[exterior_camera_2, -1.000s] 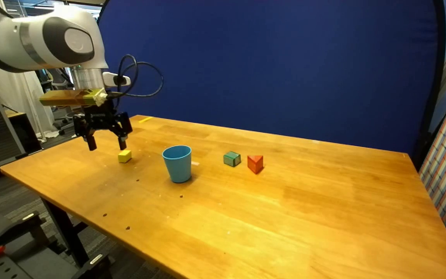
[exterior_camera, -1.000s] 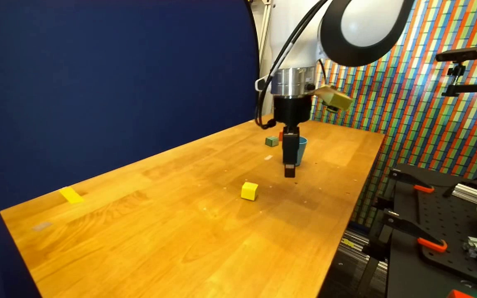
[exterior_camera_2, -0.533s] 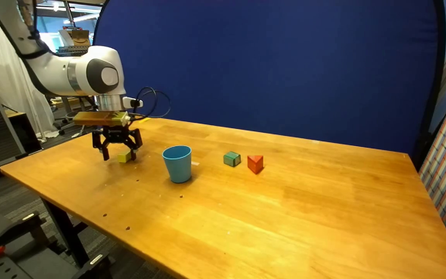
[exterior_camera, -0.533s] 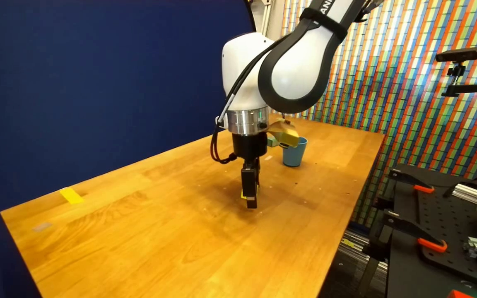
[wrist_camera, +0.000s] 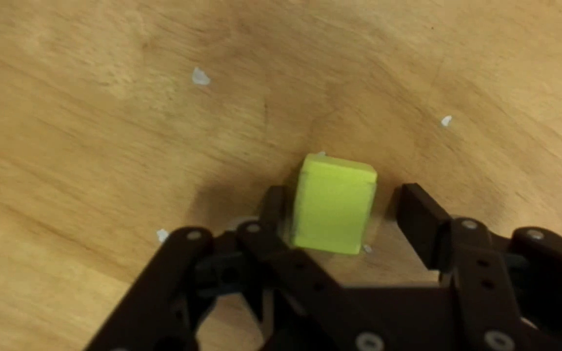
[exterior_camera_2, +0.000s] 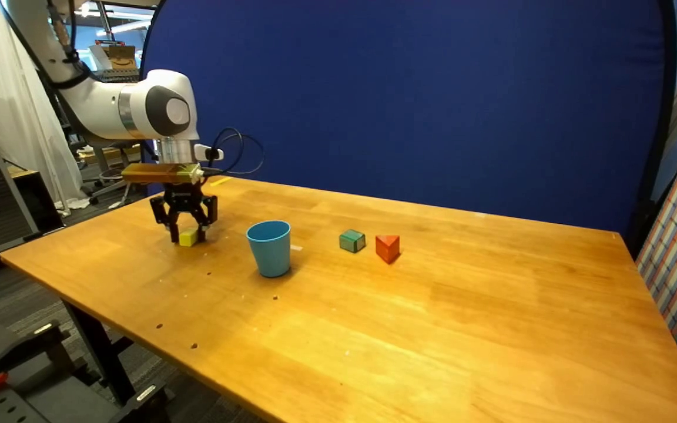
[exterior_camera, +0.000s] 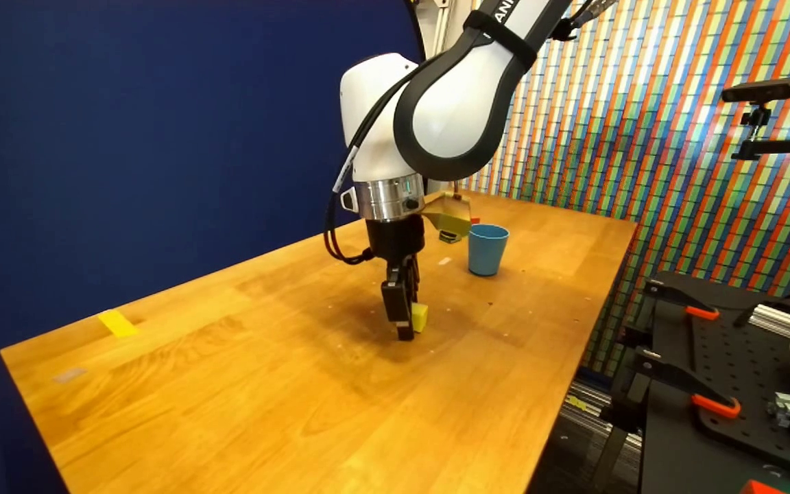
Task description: Put the yellow block in the cup
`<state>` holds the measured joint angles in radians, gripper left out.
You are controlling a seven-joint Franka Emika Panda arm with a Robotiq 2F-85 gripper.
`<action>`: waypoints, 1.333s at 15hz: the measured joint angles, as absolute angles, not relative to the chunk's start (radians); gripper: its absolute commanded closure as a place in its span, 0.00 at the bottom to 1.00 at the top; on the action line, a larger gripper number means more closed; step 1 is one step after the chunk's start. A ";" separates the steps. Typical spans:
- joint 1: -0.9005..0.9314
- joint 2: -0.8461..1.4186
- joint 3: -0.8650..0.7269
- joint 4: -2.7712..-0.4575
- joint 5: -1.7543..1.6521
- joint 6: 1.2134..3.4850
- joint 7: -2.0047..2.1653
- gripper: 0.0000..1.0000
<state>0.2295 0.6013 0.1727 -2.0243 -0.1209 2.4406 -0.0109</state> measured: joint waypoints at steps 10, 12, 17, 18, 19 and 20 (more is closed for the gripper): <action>0.231 0.534 0.121 -2.079 -0.134 2.400 0.105 0.89; 0.231 0.482 0.079 -2.109 -0.161 2.399 0.144 0.89; 0.207 0.301 -0.047 -2.206 -0.250 2.373 0.256 0.89; 0.192 0.268 -0.060 -2.225 -0.259 2.364 0.269 0.89; 0.177 0.242 -0.069 -2.242 -0.265 2.358 0.281 0.89; 0.161 0.222 -0.073 -2.257 -0.267 2.353 0.291 0.89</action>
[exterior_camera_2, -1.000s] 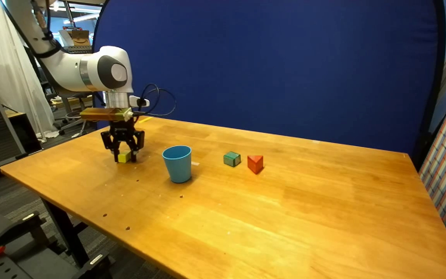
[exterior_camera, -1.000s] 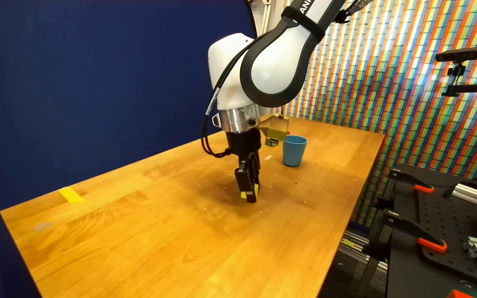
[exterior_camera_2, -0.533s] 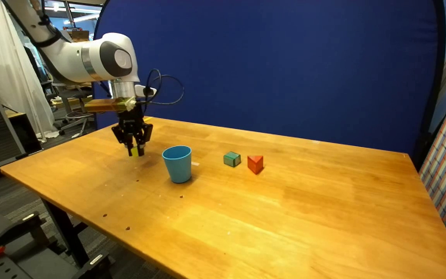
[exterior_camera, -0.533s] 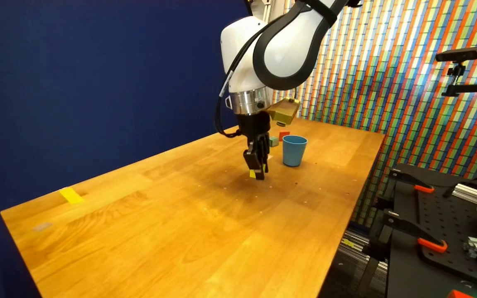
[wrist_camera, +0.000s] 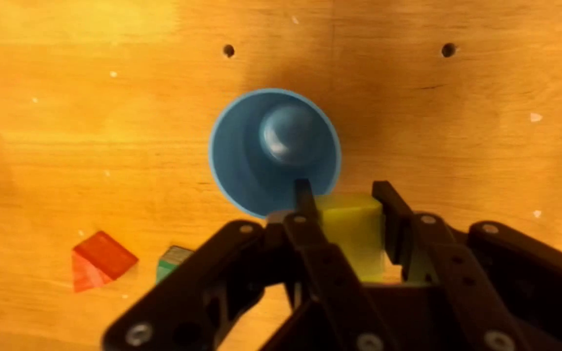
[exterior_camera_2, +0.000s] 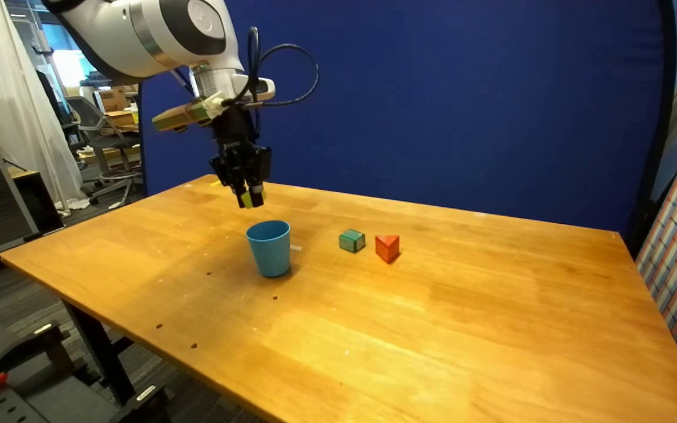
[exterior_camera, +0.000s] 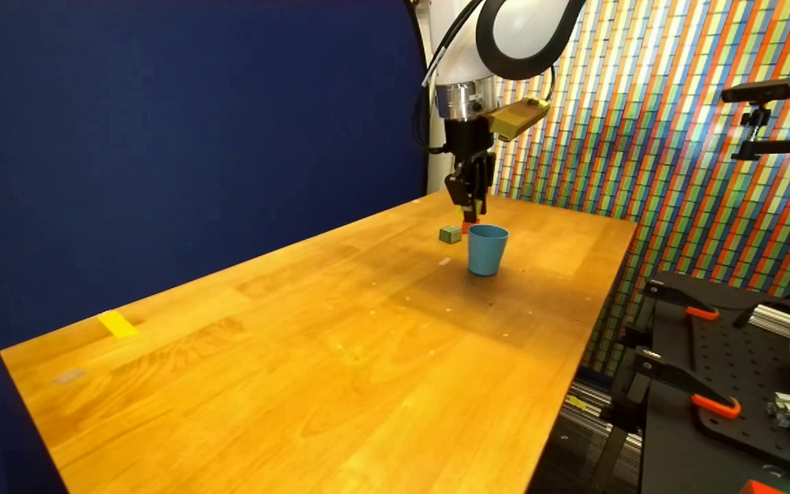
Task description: Put the yellow block in the cup
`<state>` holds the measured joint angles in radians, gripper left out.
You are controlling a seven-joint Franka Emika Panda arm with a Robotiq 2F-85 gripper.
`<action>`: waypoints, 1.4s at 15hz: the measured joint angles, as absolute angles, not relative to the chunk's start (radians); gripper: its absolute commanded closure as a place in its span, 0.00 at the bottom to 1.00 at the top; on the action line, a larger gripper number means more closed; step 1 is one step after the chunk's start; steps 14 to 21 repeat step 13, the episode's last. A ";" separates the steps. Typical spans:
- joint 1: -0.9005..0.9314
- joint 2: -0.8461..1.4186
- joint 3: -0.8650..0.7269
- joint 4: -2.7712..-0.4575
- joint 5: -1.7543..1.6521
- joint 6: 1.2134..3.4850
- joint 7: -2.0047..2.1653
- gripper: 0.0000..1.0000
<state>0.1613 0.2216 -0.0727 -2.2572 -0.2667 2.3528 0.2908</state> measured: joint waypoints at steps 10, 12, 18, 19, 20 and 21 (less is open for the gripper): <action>0.100 0.234 -0.073 -2.324 -0.267 2.347 0.322 0.00; 0.100 0.242 -0.072 -2.324 -0.267 2.347 0.322 0.04; 0.100 0.244 -0.072 -2.324 -0.267 2.346 0.322 0.00; 0.100 0.244 -0.072 -2.324 -0.267 2.346 0.322 0.00; 0.100 0.244 -0.072 -2.324 -0.267 2.346 0.322 0.00; 0.100 0.244 -0.072 -2.324 -0.267 2.346 0.322 0.00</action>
